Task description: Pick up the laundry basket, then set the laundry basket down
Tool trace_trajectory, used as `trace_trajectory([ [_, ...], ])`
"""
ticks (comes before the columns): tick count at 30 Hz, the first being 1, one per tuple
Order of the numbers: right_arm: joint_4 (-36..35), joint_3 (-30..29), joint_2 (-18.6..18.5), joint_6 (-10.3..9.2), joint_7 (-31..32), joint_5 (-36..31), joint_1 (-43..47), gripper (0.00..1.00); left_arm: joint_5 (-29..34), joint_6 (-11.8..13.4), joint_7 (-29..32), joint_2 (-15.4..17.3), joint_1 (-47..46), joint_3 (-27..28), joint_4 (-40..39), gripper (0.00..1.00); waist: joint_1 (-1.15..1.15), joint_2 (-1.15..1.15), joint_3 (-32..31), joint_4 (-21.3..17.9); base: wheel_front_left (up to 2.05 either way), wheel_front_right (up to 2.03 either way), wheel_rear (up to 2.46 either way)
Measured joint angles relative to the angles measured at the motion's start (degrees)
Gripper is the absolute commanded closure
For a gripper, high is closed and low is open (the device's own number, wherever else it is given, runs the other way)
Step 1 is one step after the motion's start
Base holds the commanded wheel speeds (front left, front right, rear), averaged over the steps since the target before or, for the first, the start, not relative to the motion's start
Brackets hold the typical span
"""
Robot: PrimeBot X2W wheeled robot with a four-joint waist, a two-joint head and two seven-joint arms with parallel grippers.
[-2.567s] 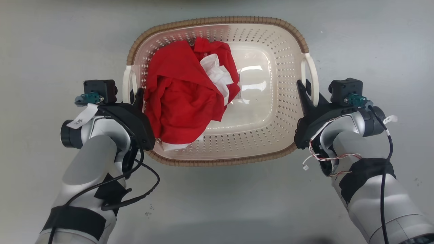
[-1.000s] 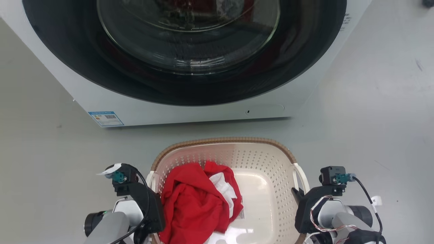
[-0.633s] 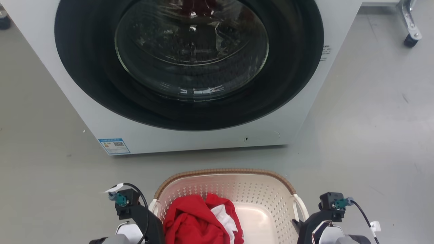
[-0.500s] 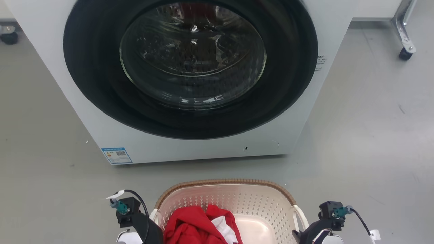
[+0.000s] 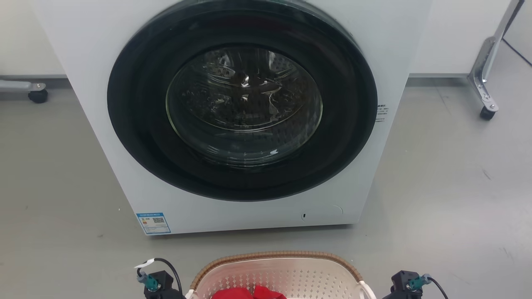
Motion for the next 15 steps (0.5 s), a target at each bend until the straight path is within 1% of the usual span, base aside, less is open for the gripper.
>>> trace_trajectory([
  [15,0.6,0.0,0.2,-0.01,1.5,0.0,1.4,1.0,-0.7,0.8,1.8,-0.1,2.6,0.3,-0.1,1.0,0.0,0.01,-3.3,0.3,0.0,0.0,0.0],
])
